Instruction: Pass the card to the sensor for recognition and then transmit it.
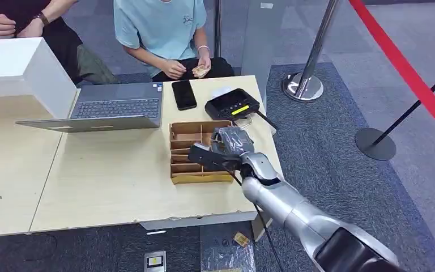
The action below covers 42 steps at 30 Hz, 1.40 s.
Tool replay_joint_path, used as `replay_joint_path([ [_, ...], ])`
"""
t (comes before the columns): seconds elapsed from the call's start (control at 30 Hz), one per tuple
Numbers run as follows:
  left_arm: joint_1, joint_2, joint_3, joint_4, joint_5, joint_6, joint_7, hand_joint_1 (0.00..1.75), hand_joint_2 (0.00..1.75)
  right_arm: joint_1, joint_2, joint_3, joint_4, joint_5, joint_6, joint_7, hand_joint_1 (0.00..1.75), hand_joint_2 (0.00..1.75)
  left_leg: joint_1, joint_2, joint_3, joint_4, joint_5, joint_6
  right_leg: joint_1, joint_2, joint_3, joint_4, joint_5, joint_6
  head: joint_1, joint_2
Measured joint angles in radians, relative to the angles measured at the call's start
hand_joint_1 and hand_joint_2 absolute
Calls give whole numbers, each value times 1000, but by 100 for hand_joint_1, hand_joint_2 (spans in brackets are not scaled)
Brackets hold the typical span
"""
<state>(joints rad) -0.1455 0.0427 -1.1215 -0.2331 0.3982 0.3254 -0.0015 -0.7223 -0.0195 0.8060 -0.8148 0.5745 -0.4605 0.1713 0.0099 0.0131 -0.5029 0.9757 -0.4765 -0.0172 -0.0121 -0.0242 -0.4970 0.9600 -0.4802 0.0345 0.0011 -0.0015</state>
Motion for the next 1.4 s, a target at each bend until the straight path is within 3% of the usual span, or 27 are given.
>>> replay_joint_path([
  [0.5, -19, -2, 0, 0, -31, -18, 5, 0, 175, -276, -13, -13, -104, 52, 98, 59, 175, 175, 0, 0, 0, 0, 1, 0, 0, 0, 0, 1, 1, 0, 0, 0],
  [0.7, -27, -3, 0, 0, -48, -22, 4, 0, 175, -382, -10, -3, -125, 168, 126, 88, 175, 175, 0, 0, 0, 0, 1, -1, 0, 0, 0, 1, 1, 0, 0, 0],
  [0.87, -34, -3, 0, 0, -61, -26, 12, 0, 175, -411, -2, 13, -117, 320, 100, 89, 175, 175, 0, 0, 0, 0, 1, -1, 0, 0, 0, 1, 1, 0, 0, 0],
  [1.13, -33, -3, 0, 0, -63, -26, 16, 0, 175, -389, -2, 32, -89, 336, 51, 47, 173, 175, 0, 0, 0, 0, 1, -1, 0, 0, 0, 1, 1, 0, 0, 0],
  [1.17, -32, -3, 0, 0, -64, -27, 17, 0, 175, -386, -2, 32, -84, 328, 49, 40, 152, 175, 0, 0, 0, 0, 1, -1, 0, 0, 0, 1, 1, 0, 0, 0],
  [1.2, -32, -3, 0, 0, -64, -27, 19, 0, 175, -381, -2, 32, -79, 320, 46, 35, 47, 175, 0, 0, 0, 0, 1, -1, 0, 0, 0, 1, 1, 0, 0, 0],
  [1.23, -31, -3, 0, 0, -66, -28, 19, 0, 175, -378, -1, 32, -73, 314, 45, 29, 0, 175, 0, 0, 0, 0, 1, -1, 0, 0, 0, 1, 1, 0, 0, 0],
  [1.4, -28, -3, 0, 0, -66, -28, 19, 0, 175, -360, 6, 32, -51, 298, 52, 11, 0, 175, 0, 0, 0, 0, 1, -1, 0, 0, 0, 1, 1, 0, 0, 0],
])
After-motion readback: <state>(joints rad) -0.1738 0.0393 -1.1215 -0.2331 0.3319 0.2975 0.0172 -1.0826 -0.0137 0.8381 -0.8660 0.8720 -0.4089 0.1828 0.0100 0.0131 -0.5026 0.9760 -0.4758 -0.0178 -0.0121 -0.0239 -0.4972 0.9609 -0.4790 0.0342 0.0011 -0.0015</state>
